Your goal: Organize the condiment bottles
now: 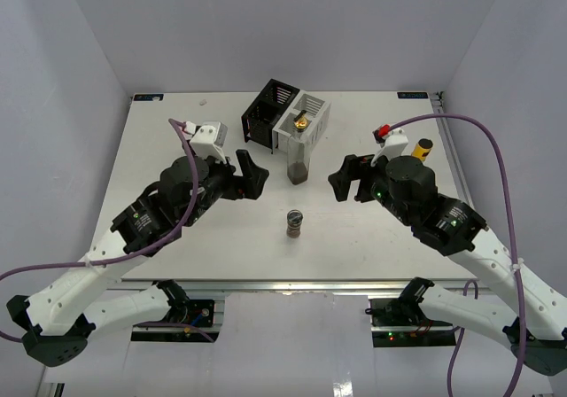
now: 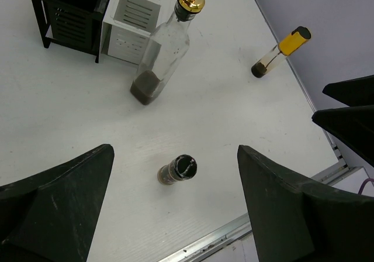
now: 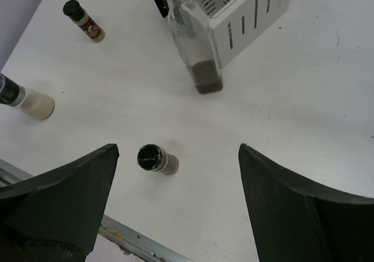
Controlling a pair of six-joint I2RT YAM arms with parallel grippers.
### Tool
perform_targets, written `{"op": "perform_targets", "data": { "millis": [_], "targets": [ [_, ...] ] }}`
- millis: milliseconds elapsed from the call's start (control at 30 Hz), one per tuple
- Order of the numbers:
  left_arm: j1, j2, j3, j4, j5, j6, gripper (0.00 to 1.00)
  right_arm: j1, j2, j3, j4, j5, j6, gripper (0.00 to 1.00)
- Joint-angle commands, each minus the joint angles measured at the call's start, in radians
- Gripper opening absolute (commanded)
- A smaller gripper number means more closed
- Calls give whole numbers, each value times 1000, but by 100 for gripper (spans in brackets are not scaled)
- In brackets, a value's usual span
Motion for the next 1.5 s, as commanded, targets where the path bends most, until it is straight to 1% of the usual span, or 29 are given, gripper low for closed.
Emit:
{"op": "perform_targets", "data": {
  "millis": [0,133,200,300,333,433,533,633,800,833,900,967,1200,1467],
  "targets": [
    [2,-40,-6,-2,-9,3,98,4,4,6,25,10,7,90],
    [2,-51,-18,1,-2,5,98,5,-7,0,54,-20,-14,90],
    [1,-63,-48,13,0,2,98,3,-3,6,69,-46,-55,90],
    [1,-75,-96,41,15,-20,98,3,14,-20,190,-101,-166,90],
    [2,-78,-119,46,22,-27,98,2,26,-21,220,-87,-192,91],
    [1,-87,-155,61,39,-41,98,1,155,56,255,6,-274,91],
    [2,-103,-183,67,44,-43,98,-5,265,128,292,27,-365,94],
    [1,-124,-188,52,37,-40,98,-15,338,164,348,-24,-382,98],
    [1,-171,-182,30,33,-26,98,-29,398,170,457,-48,-413,100],
    [1,-180,-179,24,31,-23,98,-33,406,167,475,-48,-410,100],
    [1,-196,-175,15,28,-19,98,-41,419,154,514,-52,-409,95],
    [1,-201,-172,3,25,-19,98,-54,426,130,584,-72,-416,94],
    [2,-264,-222,-8,39,-58,98,-116,515,192,578,-158,-402,94],
    [2,-289,-217,-27,21,-68,98,-151,587,206,595,-227,-394,92]
  ]
}}
